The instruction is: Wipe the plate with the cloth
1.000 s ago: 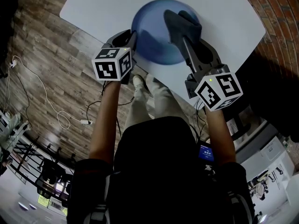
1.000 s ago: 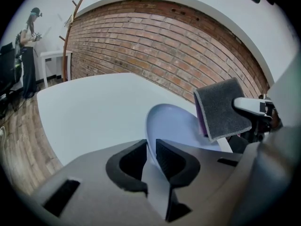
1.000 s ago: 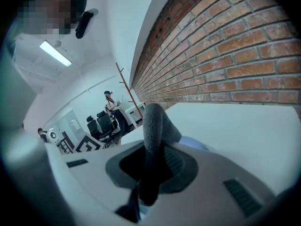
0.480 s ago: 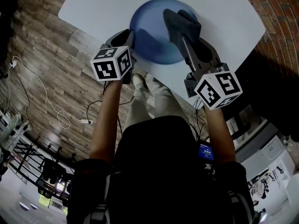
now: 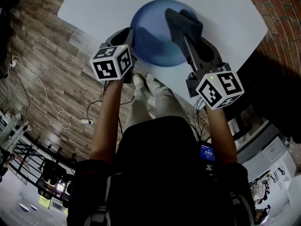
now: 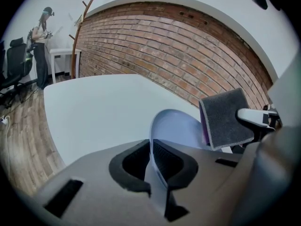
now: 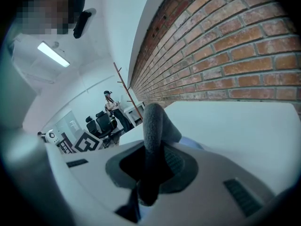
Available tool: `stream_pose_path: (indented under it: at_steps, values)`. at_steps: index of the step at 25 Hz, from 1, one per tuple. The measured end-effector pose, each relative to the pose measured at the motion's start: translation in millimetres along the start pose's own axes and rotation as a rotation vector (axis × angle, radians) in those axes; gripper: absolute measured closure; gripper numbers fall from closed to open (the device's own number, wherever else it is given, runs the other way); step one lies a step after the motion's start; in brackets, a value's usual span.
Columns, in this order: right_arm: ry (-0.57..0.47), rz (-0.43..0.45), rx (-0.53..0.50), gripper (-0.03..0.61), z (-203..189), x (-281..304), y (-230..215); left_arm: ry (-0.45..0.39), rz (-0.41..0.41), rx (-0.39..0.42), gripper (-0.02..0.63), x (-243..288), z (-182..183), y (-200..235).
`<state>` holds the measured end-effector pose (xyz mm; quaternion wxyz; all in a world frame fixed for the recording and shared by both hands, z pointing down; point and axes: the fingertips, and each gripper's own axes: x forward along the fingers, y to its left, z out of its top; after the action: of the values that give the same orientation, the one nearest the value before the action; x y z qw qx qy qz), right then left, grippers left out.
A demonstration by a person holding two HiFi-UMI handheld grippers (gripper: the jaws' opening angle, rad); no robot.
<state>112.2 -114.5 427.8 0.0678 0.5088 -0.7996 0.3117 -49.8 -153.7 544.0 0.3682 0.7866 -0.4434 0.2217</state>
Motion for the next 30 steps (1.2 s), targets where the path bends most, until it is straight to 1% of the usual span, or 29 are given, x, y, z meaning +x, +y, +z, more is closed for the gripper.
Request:
stream_pose_path:
  at_steps: [8, 16, 22, 24, 26, 28, 30]
  values:
    - [0.005, -0.003, -0.007, 0.525, -2, 0, -1, -0.003, 0.019, 0.027, 0.584, 0, 1, 1]
    - [0.008, -0.007, -0.013, 0.525, -2, 1, -2, -0.002, 0.018, 0.032, 0.586, -1, 2, 1]
    - [0.014, -0.018, -0.047, 0.525, -1, 3, -1, -0.002, 0.014, 0.027, 0.586, -1, 3, 1]
    - [0.014, -0.027, -0.085, 0.525, 2, 4, -3, -0.001, 0.011, 0.026, 0.586, -1, 3, 1]
    - [0.017, -0.028, -0.145, 0.525, 7, 7, -3, 0.000, 0.008, 0.027, 0.586, 0, 3, 1]
    - [0.025, -0.024, -0.233, 0.525, 11, 10, -1, 0.003, 0.007, 0.027, 0.586, 0, 2, 0]
    - [0.037, -0.025, -0.358, 0.525, 15, 14, 3, 0.005, 0.007, 0.024, 0.586, 0, 2, 0]
